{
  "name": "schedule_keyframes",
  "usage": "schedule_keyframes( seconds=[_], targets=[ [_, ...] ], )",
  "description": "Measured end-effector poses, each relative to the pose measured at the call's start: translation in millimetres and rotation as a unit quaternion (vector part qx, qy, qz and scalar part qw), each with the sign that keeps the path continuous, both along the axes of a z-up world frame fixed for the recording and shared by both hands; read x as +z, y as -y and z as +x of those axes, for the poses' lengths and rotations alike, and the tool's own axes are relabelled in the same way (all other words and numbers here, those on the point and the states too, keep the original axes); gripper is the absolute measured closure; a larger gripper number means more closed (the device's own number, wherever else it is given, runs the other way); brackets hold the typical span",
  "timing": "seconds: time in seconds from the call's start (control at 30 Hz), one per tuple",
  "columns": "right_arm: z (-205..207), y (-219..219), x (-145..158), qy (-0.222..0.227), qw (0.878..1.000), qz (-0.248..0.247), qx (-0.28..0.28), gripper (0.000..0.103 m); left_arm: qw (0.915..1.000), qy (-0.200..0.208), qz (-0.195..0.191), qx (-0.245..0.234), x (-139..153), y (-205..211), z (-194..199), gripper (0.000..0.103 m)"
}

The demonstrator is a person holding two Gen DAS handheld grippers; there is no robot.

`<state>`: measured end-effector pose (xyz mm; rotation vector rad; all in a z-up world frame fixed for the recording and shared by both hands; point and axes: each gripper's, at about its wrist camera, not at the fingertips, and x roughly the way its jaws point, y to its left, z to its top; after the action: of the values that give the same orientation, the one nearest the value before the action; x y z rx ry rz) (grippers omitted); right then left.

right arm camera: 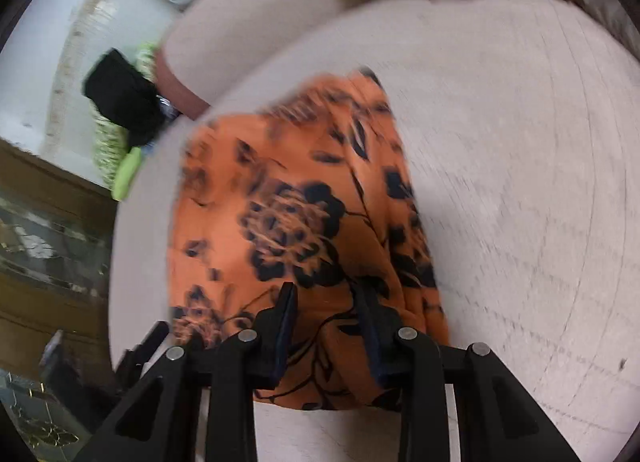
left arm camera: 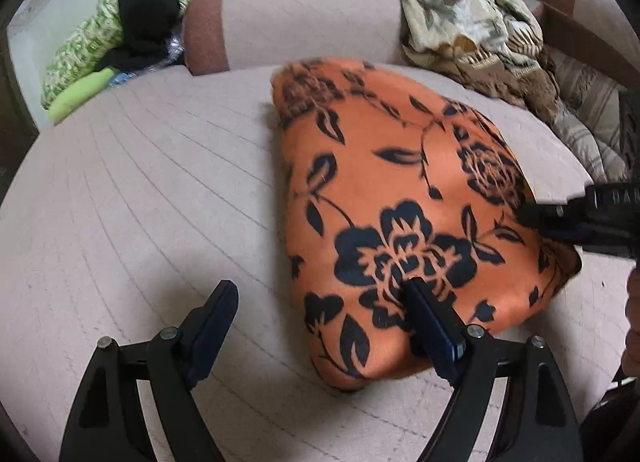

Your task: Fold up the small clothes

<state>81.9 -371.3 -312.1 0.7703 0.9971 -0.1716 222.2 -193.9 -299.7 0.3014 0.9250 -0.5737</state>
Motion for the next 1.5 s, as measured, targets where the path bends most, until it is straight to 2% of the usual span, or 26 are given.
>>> schedule_keyframes(
  seconds=[0.07,0.17,0.27,0.37,0.43,0.53,0.6,0.77,0.9,1.03,1.13,1.2,1.27,1.37,1.43,1.5],
  targets=[
    [2.0,0.6,7.0,0.001,1.000,0.001,0.001,0.069,1.0000,0.007,-0.004,0.004,7.0,-0.7,0.9,0.017],
    [2.1,2.2,16.7,0.028,1.000,0.002,-0.008,0.067,0.9998,0.019,-0.008,0.001,18.2,-1.0,1.3,0.018],
    [8.4,-3.9,37.4,0.080,0.996,-0.026,0.008,0.067,0.9990,0.040,-0.021,0.007,31.6,-2.7,3.2,0.018],
    [18.7,-9.8,46.3,0.098,0.994,-0.040,0.016,0.067,0.9978,0.060,-0.025,0.010,40.8,-2.0,7.5,0.018],
    [32.2,-11.6,36.8,0.082,0.996,-0.034,0.019,0.067,0.9977,0.063,-0.021,0.011,40.2,-0.4,11.9,0.018],
    [49.7,-15.2,12.2,0.043,0.997,-0.055,0.025,0.069,0.9982,0.056,-0.010,0.016,34.4,2.2,20.3,0.018],
    [53.4,-13.9,1.8,0.041,0.998,-0.049,0.025,0.068,0.9985,0.051,-0.005,0.021,29.9,2.9,24.0,0.018],
    [52.0,-17.1,12.3,0.045,0.997,-0.060,0.032,0.069,0.9989,0.037,-0.003,0.029,23.2,5.3,29.7,0.018],
    [61.4,-29.3,31.3,0.077,0.993,-0.066,0.057,0.067,0.9989,0.035,0.000,0.030,20.9,6.1,29.6,0.018],
    [86.9,-46.3,46.1,0.099,0.989,-0.050,0.096,0.067,0.9990,0.025,-0.005,0.036,15.8,5.6,30.9,0.017],
    [112.8,-56.3,45.3,0.100,0.988,-0.039,0.107,0.067,0.9989,0.015,-0.011,0.042,12.0,4.2,32.7,0.016],
    [134.4,-62.1,38.0,0.096,0.988,-0.027,0.116,0.067,0.9986,0.004,-0.018,0.049,9.4,2.5,35.0,0.015],
    [153.2,-67.4,26.9,0.086,0.988,-0.033,0.121,0.067,0.9980,-0.012,-0.027,0.055,5.6,1.4,38.0,0.014],
    [181.2,-73.5,5.6,0.062,0.988,-0.053,0.128,0.067,0.9982,-0.012,-0.024,0.053,3.8,4.3,38.7,0.014],
    [190.0,-72.0,-6.0,0.048,0.990,-0.071,0.113,0.068,0.9983,-0.010,-0.021,0.053,3.2,6.3,38.5,0.014],
    [199.0,-69.5,-12.4,0.054,0.992,-0.069,0.093,0.067,0.9984,-0.010,-0.020,0.052,1.7,8.7,36.4,0.014]
  ],
)
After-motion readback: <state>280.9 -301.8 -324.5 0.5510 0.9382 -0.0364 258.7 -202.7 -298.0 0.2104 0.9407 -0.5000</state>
